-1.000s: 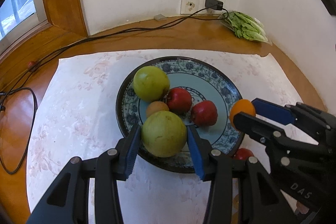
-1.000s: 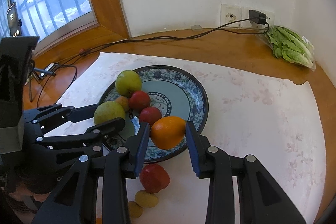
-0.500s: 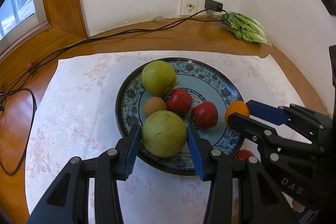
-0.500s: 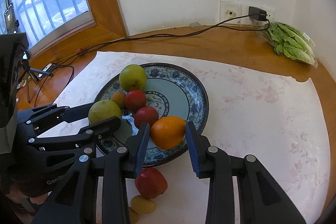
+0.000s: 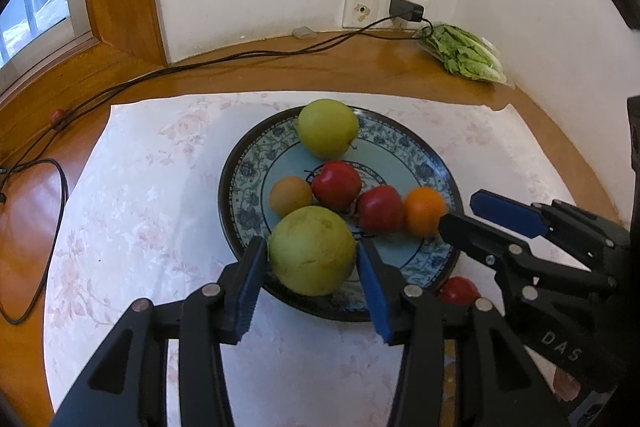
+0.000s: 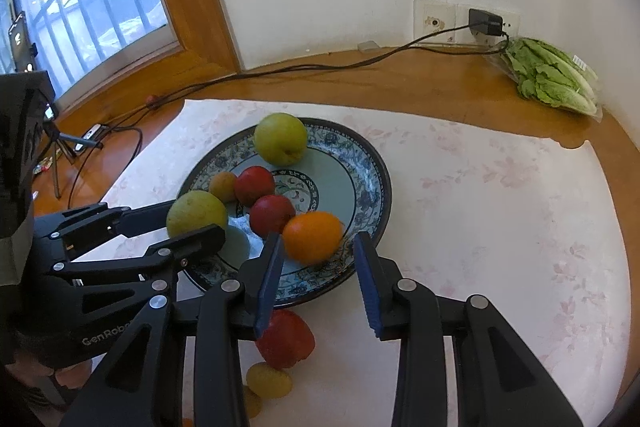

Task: Organize fruits
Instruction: 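Open both tools to set the pomelo and orange on the plate, then move both tools back to the two oranges on the cloth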

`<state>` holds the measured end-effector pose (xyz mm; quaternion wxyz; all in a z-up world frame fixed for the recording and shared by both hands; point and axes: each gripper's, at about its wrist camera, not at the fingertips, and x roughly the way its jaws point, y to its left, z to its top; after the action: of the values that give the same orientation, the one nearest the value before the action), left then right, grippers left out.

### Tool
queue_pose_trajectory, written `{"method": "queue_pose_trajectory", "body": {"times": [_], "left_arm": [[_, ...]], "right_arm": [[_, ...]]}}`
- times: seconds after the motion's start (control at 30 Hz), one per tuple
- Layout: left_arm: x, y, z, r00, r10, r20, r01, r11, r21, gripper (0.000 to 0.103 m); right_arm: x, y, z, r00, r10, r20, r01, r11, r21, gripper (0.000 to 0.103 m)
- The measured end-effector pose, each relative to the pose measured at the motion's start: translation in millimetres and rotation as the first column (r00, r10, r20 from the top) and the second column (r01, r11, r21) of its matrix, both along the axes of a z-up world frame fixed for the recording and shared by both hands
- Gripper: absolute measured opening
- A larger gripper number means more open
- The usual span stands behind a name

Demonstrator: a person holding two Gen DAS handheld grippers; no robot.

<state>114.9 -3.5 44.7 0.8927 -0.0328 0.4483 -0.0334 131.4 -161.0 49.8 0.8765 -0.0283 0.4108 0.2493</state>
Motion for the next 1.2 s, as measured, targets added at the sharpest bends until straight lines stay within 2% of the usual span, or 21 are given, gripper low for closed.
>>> {"method": "queue_pose_trajectory", "body": {"times": [0.1,0.3,0.67,1.0,1.2], "left_arm": [[-4.7,-0.6,4.9,1.000,-0.003,0.012,0.003,1.000,-0.006,0.058],[-15.6,-2.9,15.3,1.000,-0.007,0.028,0.007,1.000,-0.016,0.062],[-40.0,-7.2,25.6,1.000,-0.004,0.014,0.005,0.999,-0.037,0.062],[-68.3,-12.4,26.8,1.000,-0.018,-0.002,0.018,0.998,-0.068,0.062],[-87.9,-21.6,26.4,0.998,-0.057,-0.019,0.055,0.994,-0.090,0.062]], "right_arm": [[-3.1,-3.3,3.5,1.000,-0.007,0.004,0.007,1.000,0.010,0.041],[-13.7,-10.5,10.2,1.000,-0.015,0.002,0.015,1.000,0.026,0.041],[-38.5,-26.2,18.5,0.999,-0.045,-0.014,0.045,0.999,0.021,0.041],[-67.4,-39.6,12.2,0.996,-0.062,-0.065,0.064,0.998,0.026,0.041],[-90.5,-47.1,5.9,0.994,-0.064,-0.085,0.066,0.998,0.025,0.041]]}}
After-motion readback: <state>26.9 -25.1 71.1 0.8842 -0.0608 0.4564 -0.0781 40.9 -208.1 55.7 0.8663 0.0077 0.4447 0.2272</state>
